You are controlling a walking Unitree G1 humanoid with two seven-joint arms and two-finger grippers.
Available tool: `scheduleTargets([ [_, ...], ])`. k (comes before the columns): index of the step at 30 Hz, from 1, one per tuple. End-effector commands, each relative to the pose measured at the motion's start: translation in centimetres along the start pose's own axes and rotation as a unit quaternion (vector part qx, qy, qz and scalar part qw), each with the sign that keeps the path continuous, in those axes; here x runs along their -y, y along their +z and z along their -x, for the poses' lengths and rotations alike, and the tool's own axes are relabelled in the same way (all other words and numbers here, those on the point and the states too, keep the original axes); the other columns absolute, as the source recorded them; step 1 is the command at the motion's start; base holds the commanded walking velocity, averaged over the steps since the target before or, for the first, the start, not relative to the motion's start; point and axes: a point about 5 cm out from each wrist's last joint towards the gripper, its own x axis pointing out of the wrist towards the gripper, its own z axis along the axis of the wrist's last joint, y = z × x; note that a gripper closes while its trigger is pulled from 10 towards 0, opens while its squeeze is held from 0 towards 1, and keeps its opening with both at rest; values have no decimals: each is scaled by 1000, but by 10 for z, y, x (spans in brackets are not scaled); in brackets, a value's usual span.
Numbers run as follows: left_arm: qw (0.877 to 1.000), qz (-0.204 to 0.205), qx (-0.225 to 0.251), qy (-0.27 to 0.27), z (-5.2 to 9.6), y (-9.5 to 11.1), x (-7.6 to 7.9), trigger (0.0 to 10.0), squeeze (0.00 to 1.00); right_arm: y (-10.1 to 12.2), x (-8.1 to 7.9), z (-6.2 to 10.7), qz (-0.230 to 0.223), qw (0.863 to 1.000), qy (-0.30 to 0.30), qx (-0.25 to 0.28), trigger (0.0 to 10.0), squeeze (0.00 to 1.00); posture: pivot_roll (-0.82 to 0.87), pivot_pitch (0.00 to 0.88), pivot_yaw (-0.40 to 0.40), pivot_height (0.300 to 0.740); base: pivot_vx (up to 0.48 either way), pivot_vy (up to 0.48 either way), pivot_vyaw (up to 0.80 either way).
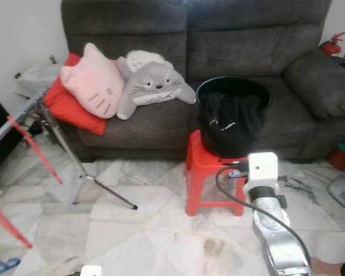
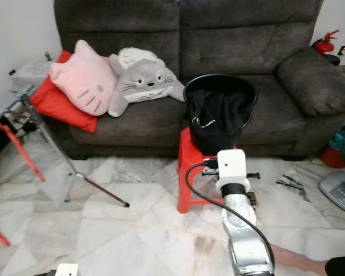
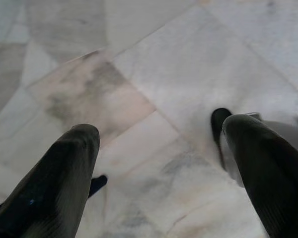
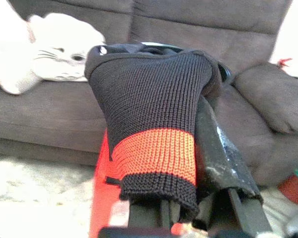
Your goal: Hang hanger
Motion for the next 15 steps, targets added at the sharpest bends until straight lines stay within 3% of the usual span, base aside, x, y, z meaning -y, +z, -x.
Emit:
scheduleTargets([
  [1,1000,-3,-6,1,1,-4,-1,10000,0,3,2,-1,7,1000,-2,6,10000,0,-199,0,94,740,-289,0,0],
  [15,1000,-1,-3,4,1,-3,-2,10000,0,12,-3,-2,10,999,22,37,10000,0,-201,0,97,740,-286,0,0],
])
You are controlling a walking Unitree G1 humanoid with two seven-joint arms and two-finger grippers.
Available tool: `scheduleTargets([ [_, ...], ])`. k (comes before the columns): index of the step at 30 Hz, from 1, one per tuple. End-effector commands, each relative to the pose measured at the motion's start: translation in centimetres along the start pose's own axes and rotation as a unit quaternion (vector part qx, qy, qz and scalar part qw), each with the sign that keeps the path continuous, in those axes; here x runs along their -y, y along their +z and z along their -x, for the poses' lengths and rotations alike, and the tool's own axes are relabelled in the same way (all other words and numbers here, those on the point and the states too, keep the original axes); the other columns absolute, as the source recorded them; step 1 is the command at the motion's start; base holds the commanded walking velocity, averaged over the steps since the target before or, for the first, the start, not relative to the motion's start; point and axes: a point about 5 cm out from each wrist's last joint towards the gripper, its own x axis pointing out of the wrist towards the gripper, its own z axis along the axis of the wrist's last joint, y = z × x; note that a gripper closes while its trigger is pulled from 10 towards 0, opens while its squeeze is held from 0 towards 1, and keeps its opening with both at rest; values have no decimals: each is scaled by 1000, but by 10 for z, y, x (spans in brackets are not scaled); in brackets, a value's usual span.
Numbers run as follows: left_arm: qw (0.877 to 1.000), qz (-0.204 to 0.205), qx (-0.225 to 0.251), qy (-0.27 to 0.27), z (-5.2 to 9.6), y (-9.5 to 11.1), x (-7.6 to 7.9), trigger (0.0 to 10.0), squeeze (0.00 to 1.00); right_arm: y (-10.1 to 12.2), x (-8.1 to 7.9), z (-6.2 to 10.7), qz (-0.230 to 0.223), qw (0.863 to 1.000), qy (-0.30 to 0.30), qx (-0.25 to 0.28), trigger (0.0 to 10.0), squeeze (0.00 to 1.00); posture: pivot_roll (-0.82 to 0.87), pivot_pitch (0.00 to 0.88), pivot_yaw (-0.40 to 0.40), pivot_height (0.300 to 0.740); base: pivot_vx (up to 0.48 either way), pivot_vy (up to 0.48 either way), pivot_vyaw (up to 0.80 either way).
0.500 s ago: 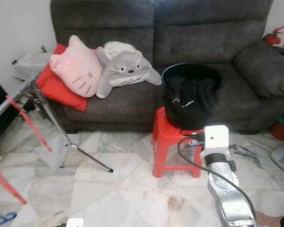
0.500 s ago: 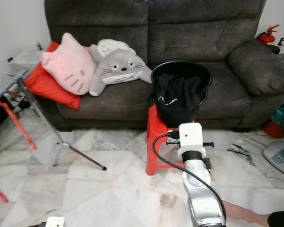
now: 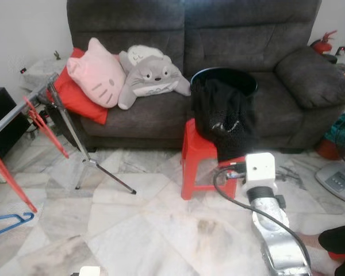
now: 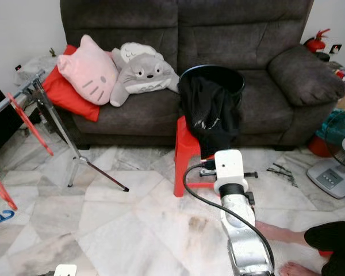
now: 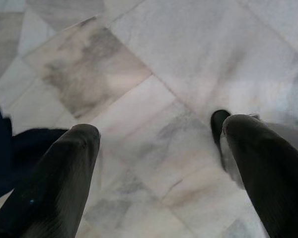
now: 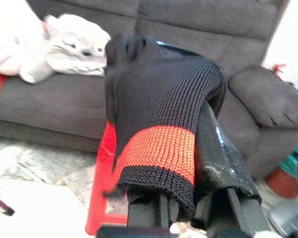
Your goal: Hang hanger
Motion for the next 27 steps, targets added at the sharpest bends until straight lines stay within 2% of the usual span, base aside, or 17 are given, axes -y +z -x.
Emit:
scheduleTargets([
  [1,1000,-1,-1,0,0,-1,1,10000,0,8,-1,-1,3,1000,10,21,10000,0,-201,0,97,740,-285,0,0],
  [6,1000,-5,1,1,0,0,1,10000,0,10,-14,3,2,997,67,35,10000,0,-200,0,98,740,-57,0,0],
  [14,1000,-8,-2,3,0,-1,1,10000,0,-1,-28,10,-12,990,138,15,10000,0,-201,0,98,740,0,0,0],
  [17,1000,-8,-2,3,0,-1,1,10000,0,-13,-31,13,3,986,169,-17,10000,0,-199,0,96,740,0,0,0],
  [18,1000,-8,-2,3,0,-1,1,10000,0,-23,-32,16,41,979,194,-42,10000,0,-201,0,95,740,0,0,0],
  [19,1000,-8,-2,3,0,-1,1,10000,0,-23,-32,16,41,979,194,-42,10000,0,-201,0,95,740,0,0,0],
  [20,1000,-9,-3,3,0,-1,1,10000,0,-47,-30,21,116,962,225,-105,10000,0,-204,0,95,740,0,0,0],
  [21,1000,-9,-3,3,0,-1,2,10000,0,-58,-29,24,136,953,236,-135,10000,0,-204,0,95,740,0,0,0],
  [22,1000,-9,-3,2,0,-1,2,10000,0,-70,-30,29,150,938,256,-179,10000,0,-204,0,94,740,0,0,0],
  [24,1000,-9,-3,2,0,-1,2,10000,0,-73,-30,30,152,935,261,-187,10000,0,-204,0,94,740,0,0,0],
  [26,1000,-8,-4,3,0,-1,2,10000,0,-93,-35,44,219,895,323,-216,10000,0,-204,0,94,740,0,0,0],
  [27,1000,-8,-4,3,0,-1,2,10000,0,-108,-38,53,236,876,346,-241,10000,0,-205,0,93,740,0,0,0],
])
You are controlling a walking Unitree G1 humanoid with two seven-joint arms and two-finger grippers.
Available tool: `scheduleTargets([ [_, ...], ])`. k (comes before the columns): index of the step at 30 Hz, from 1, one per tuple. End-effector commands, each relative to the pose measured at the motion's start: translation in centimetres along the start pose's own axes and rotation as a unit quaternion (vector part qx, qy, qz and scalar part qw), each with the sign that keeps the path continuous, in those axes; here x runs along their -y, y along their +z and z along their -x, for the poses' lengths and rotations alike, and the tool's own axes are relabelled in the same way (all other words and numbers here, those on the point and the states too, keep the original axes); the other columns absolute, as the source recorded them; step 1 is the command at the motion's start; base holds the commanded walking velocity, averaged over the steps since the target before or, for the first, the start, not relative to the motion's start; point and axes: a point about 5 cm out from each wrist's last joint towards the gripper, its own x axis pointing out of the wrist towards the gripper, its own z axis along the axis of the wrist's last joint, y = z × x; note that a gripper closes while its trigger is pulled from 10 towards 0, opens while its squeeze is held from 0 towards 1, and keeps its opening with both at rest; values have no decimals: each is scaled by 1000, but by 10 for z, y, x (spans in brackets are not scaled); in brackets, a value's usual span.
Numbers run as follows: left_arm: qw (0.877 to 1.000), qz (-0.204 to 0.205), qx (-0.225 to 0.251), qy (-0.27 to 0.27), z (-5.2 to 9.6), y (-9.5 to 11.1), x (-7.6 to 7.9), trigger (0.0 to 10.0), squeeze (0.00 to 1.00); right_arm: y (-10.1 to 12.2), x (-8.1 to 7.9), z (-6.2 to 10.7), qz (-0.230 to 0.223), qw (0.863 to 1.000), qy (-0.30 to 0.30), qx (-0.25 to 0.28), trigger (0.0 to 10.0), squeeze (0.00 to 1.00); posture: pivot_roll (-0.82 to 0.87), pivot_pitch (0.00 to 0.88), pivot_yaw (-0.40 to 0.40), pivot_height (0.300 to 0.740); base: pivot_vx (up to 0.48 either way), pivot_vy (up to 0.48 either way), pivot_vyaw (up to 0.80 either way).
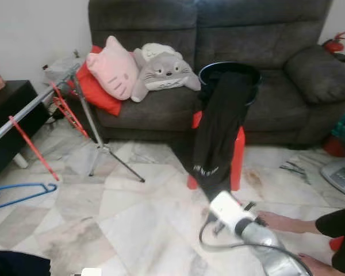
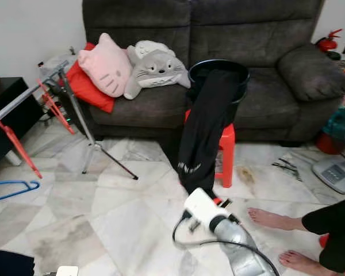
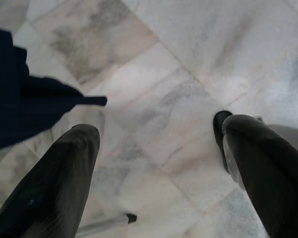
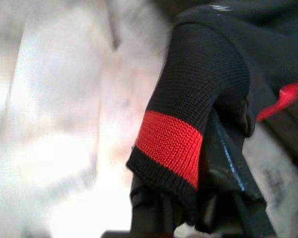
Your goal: Hang hanger
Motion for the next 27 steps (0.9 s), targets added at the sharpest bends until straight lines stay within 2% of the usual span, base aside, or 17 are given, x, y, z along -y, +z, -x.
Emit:
scheduleTargets([
  [1,1000,-10,-3,5,0,0,-3,10000,0,-13,-20,-4,6,999,40,-30,10000,0,-202,0,93,740,0,0,0],
  [3,1000,-9,-3,5,-1,0,-3,10000,0,-26,-28,-7,-3,997,57,-59,10000,0,-198,0,94,740,0,0,0],
  [5,1000,-9,-3,6,-1,0,-3,10000,0,-42,-35,-9,17,992,69,-104,10000,0,-200,0,93,740,0,0,0],
  [6,1000,-9,-3,6,0,0,-3,10000,0,-56,-42,-8,12,986,85,-140,10000,0,-199,0,93,740,0,0,0],
  [10,1000,-8,-3,7,0,0,-2,10000,0,-63,-48,-6,-9,985,82,-149,10000,0,-190,0,91,740,0,0,0],
  [11,1000,-8,-3,7,0,0,-3,10000,0,-63,-47,-7,-29,986,73,-144,10000,0,-189,0,91,740,0,0,0],
  [14,1000,-7,-3,9,0,0,-3,10000,0,-55,-40,-12,-131,985,29,-108,10000,0,-194,0,93,740,0,0,0],
  [16,1000,-7,-2,7,0,0,-4,10000,0,-47,-31,-16,-223,972,-4,-75,10000,0,-200,0,100,740,0,0,0],
  [17,1000,-7,-2,7,0,0,-4,10000,0,-47,-31,-16,-223,972,-4,-75,10000,0,-200,0,100,740,0,0,0],
  [20,1000,-6,-1,5,0,0,-4,10000,0,-46,-24,-18,-274,959,-43,-57,10000,0,-201,0,101,740,0,0,0],
  [24,1000,-4,-1,6,0,0,-4,10000,0,-48,-23,-18,-284,956,-51,-59,10000,0,-191,0,101,740,0,0,0],
  [25,1000,3,3,12,0,-1,-4,10000,0,-48,-14,-16,-303,947,-98,-35,10000,0,-163,0,93,740,0,0,0],
  [27,1000,6,4,14,1,-1,-4,10000,0,-48,-10,-14,-312,942,-119,-24,10000,0,-163,0,93,740,0,0,0],
])
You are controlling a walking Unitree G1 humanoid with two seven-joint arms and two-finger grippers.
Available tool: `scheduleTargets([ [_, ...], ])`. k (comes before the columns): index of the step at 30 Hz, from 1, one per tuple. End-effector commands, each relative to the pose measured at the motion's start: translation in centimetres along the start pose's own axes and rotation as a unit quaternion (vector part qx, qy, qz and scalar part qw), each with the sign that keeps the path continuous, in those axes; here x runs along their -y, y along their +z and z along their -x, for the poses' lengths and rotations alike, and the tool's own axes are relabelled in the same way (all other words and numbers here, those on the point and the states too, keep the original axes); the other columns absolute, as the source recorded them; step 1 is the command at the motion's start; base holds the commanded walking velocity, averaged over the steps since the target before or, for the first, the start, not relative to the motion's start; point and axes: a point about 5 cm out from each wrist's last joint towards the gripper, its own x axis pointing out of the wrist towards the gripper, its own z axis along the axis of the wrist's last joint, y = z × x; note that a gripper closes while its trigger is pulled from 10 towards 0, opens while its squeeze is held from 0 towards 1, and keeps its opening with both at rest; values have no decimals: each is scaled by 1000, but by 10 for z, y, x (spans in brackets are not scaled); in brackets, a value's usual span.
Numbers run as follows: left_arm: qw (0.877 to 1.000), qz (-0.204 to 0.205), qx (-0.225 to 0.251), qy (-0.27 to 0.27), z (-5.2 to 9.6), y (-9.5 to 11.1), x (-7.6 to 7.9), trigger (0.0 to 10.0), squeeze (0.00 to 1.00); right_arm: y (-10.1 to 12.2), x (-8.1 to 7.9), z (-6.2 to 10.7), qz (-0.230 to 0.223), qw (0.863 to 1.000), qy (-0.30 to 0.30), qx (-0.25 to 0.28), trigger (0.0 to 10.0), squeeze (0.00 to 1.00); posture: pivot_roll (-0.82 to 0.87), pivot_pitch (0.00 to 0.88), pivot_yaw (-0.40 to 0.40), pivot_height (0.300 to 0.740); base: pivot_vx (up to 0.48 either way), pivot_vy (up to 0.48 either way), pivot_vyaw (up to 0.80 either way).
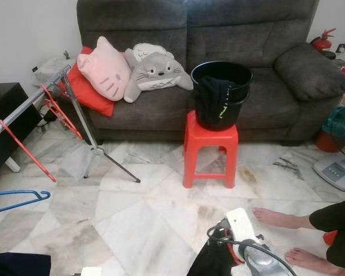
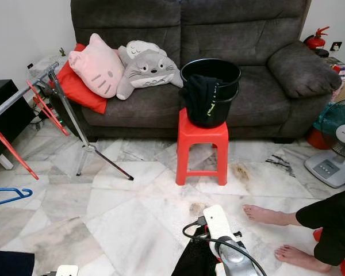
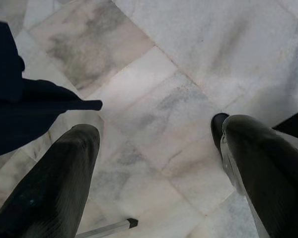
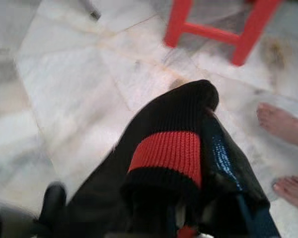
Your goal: Hang hanger
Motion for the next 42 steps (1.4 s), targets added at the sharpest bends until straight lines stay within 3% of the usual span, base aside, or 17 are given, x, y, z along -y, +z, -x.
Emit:
scheduleTargets([
  [1,1000,1,2,11,0,0,-4,10000,0,9,4,-1,-20,999,-22,33,10000,0,-163,0,93,740,0,0,0],
  [3,1000,1,2,11,0,0,-4,10000,0,9,4,-1,-24,999,-22,34,10000,0,-163,0,93,740,0,0,0],
  [4,1000,-2,1,15,1,-2,-4,10000,0,27,16,10,-34,988,-87,127,10000,0,-166,0,100,740,0,0,0],
  [9,1000,-6,2,20,1,-3,-5,10000,0,35,20,32,-32,971,-124,200,10000,0,-171,0,103,740,0,0,0],
  [18,1000,-7,1,23,2,-6,-5,10000,0,39,18,46,-34,964,-134,227,10000,0,-179,0,106,740,0,0,415],
  [24,1000,-1,-6,20,3,-7,-4,10000,0,47,11,43,-21,966,-118,231,10000,0,-175,0,104,740,0,0,800],
  [42,1000,0,-8,16,2,-6,-5,10000,0,54,11,42,-11,966,-113,231,10000,0,-175,0,103,740,0,0,800],
])
